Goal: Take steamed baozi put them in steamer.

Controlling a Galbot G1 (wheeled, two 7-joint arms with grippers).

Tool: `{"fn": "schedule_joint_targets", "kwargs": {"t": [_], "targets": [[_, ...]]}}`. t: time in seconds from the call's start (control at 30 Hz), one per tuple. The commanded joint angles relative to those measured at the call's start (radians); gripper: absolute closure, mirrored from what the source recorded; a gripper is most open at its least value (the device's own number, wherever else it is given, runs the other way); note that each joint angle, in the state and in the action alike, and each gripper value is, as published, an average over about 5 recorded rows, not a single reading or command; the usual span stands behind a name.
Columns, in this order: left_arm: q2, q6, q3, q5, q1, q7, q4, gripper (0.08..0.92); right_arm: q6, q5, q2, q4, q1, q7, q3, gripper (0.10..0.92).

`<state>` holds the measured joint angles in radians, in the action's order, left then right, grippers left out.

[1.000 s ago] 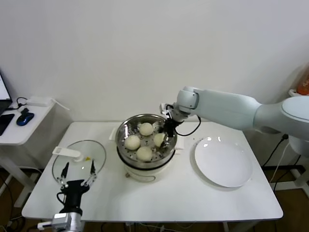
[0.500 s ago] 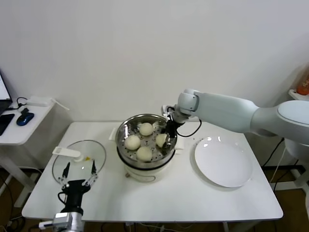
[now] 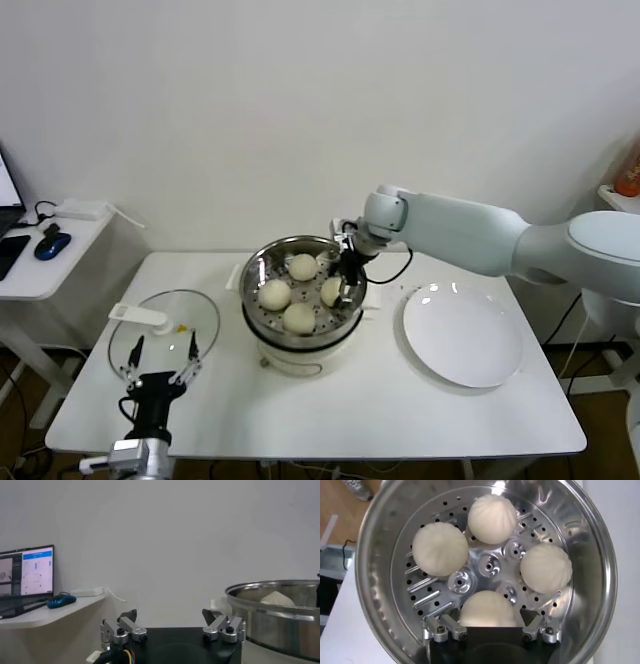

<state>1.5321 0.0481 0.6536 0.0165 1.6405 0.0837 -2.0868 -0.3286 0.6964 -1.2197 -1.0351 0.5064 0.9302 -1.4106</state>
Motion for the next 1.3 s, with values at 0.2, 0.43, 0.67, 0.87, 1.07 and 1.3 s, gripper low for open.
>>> {"fn": "schedule_joint_targets", "kwargs": {"t": [0.2,0.43,0.67,0.87,1.07,1.3], "targets": [[-0.009,-0.016,0.004,-0.006,0.005,-0.015,-0.013,0.177,0.039,0.085,0.143,-0.144,0.168,0.056,-0.02,0.203],[-0.008,-0.012,0.009,-0.009,0.013,-0.016,-0.016,0.177,0.09,0.03,0.32,-0.214,0.166,0.003,0.108,0.203],[-0.008,0.021,0.013,-0.041,0.025,-0.017,-0.024,0.177,0.12,-0.024,0.53,-0.325,-0.018,-0.175,0.368,0.203],[-0.003,0.075,0.0,-0.078,0.034,-0.023,-0.042,0.177,0.12,-0.086,0.68,-0.483,-0.427,-0.401,0.791,0.203],[-0.003,0.073,0.001,-0.081,0.046,-0.025,-0.048,0.177,0.193,-0.159,0.709,-0.623,-0.937,-0.661,1.217,0.203],[0.003,0.034,-0.013,-0.056,0.073,-0.015,-0.073,0.177,0.283,-0.315,0.5,-0.681,-1.403,-0.762,1.67,0.203]]}}
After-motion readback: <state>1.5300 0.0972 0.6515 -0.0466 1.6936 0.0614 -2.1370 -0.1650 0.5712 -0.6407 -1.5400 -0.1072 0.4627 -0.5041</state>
